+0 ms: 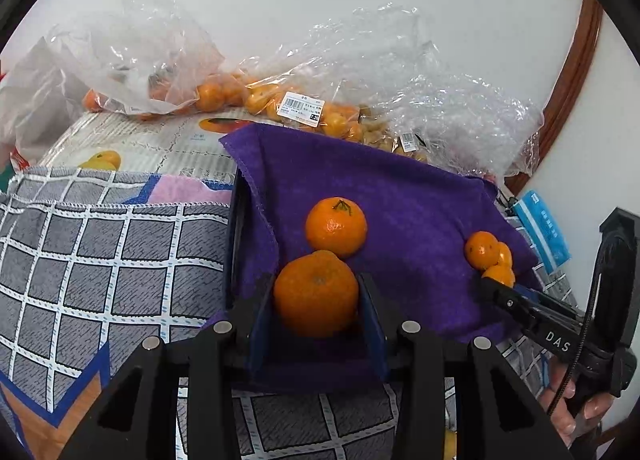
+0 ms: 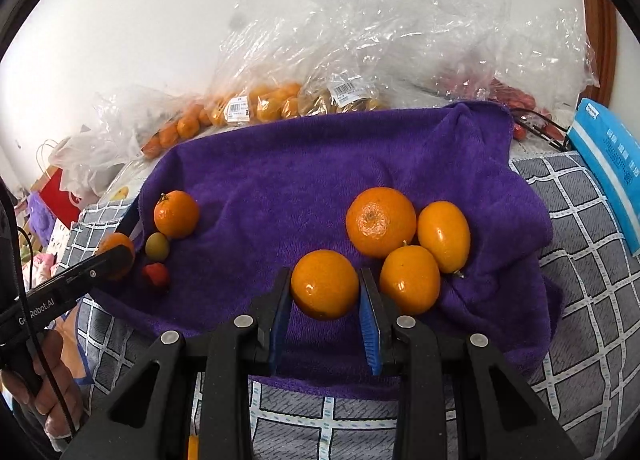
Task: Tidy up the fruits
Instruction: 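Lower both oranges onto the towel and open both grippers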
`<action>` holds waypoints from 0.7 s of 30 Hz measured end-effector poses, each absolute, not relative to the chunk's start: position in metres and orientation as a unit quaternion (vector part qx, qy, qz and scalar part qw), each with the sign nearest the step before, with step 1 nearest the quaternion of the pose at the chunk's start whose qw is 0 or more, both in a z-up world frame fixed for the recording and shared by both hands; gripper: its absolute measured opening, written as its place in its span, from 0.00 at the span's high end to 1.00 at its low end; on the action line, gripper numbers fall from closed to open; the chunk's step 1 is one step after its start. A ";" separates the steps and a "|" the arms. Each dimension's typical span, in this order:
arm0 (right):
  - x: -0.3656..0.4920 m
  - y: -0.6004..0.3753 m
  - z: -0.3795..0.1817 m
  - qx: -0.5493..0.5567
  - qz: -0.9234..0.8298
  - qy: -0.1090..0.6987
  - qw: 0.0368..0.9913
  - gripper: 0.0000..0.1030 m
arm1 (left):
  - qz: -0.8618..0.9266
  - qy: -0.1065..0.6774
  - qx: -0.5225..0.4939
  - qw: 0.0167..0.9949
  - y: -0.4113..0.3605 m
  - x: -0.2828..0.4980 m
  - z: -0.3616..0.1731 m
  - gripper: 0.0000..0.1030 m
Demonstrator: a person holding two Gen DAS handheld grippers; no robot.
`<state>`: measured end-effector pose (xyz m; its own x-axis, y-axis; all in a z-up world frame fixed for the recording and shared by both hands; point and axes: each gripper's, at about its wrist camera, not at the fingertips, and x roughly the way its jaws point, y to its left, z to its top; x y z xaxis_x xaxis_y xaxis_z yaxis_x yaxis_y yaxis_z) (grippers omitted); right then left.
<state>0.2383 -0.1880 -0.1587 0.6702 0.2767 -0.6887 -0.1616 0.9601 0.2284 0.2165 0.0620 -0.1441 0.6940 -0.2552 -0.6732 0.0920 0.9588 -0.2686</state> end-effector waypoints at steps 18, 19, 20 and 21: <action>0.227 -0.174 -0.154 0.031 0.122 0.365 0.922 0.60 | -0.086 0.361 -0.103 0.923 0.061 0.213 -0.143 0.61; 0.225 -0.173 -0.153 0.026 0.122 0.361 0.924 0.60 | -0.085 0.356 -0.105 0.925 0.062 0.213 -0.142 0.61; 0.223 -0.172 -0.152 0.022 0.121 0.356 0.926 0.60 | -0.084 0.352 -0.106 0.926 0.064 0.212 -0.141 0.61; 0.221 -0.171 -0.151 0.018 0.120 0.351 0.928 0.59 | -0.082 0.348 -0.107 0.928 0.065 0.211 -0.139 0.61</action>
<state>0.2205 -0.1714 -0.1511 0.7241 0.2359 -0.6481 -0.2105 0.9704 0.1180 0.2111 0.0646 -0.1392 0.7439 -0.2271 -0.6285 0.0775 0.9635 -0.2564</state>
